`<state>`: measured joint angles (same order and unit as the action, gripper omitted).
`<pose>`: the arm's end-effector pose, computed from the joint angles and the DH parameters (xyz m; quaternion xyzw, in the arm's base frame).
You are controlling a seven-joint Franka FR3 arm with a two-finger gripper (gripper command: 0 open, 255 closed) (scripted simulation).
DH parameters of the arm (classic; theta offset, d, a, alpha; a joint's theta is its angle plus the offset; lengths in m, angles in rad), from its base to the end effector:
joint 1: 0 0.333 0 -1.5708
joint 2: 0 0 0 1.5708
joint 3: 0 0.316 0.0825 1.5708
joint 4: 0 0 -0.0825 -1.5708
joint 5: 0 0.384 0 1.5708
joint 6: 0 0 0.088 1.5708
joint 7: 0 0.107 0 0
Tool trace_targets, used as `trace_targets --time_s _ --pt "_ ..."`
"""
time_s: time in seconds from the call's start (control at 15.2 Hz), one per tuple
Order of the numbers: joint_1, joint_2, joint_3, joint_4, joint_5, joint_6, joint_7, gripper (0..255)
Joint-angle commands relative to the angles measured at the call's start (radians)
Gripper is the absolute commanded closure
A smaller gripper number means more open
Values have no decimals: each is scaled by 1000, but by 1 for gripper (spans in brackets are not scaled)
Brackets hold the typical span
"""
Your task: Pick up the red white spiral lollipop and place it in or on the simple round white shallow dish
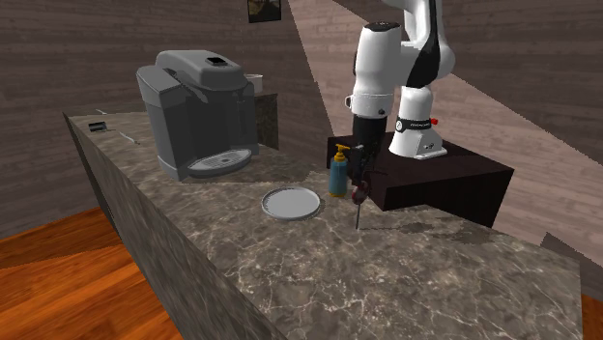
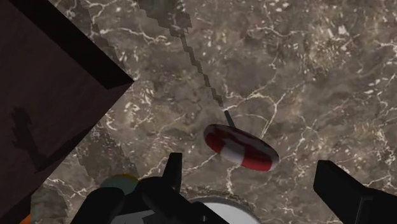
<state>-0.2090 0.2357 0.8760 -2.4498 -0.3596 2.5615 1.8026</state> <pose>0.3675 0.3100 0.2372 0.9125 -0.4090 0.0035 0.0080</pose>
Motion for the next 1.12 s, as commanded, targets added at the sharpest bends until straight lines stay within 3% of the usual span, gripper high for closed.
trace_targets --time_s 0.0,0.4,0.86,0.92,1.06 --pt "37 45 -43 11 -64 19 61 0" --pt "110 128 -138 23 -183 67 144 0" --pt "110 128 -138 23 -182 67 144 0" --pt "110 128 -138 23 -182 67 144 255" --pt "110 128 -138 23 -182 67 144 255"
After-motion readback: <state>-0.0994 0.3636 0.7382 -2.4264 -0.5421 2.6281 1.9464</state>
